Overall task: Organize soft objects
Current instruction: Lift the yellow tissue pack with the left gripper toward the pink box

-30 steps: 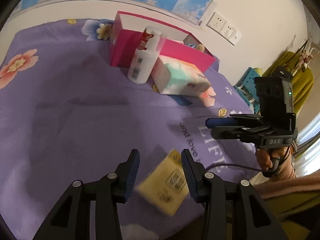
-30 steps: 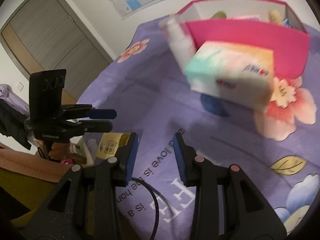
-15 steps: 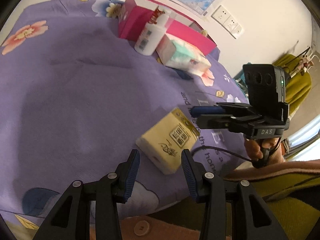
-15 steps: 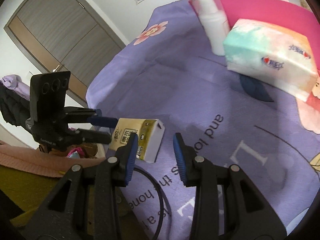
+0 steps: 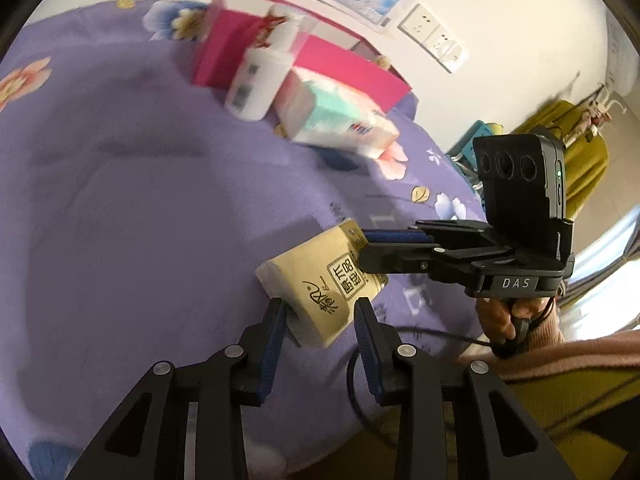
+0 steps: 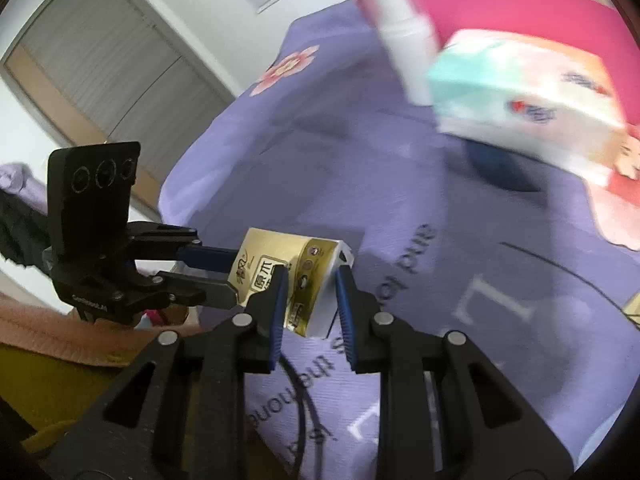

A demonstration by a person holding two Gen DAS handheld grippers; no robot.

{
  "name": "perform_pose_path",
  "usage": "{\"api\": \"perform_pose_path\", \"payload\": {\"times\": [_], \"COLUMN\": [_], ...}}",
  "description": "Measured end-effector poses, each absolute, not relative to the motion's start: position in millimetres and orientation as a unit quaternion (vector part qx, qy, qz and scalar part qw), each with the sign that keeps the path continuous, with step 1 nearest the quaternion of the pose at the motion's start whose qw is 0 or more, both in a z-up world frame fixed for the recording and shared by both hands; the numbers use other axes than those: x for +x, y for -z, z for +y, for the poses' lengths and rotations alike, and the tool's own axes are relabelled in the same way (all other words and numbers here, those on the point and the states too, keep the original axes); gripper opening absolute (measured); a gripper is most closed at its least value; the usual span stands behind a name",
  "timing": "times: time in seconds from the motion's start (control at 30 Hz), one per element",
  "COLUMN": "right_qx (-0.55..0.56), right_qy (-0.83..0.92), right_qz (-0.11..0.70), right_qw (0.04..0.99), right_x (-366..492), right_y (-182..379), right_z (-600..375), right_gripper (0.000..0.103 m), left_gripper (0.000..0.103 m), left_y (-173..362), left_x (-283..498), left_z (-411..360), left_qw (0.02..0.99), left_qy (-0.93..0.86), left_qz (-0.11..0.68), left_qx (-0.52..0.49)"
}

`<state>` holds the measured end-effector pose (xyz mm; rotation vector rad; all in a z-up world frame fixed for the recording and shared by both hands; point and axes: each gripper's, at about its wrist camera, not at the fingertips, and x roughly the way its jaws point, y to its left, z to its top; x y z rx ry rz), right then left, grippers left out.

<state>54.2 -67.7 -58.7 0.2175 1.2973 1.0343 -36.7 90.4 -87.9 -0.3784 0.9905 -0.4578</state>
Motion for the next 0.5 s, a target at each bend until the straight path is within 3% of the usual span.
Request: {"api": "perform_pose_path", "payload": {"times": [0.5], "right_qx": [0.144], "right_qy": [-0.359], "right_qz": [0.560], "right_qw": [0.733], "right_x": [81], "right_y": [52], "right_z": [-132], "right_gripper": [0.026], "left_gripper": [0.034], "left_y": [82], "left_x": [44], "left_z": [40], "left_qw": [0.840], "left_qy": [0.242], "left_qz": [0.473], "left_qx": [-0.106]}}
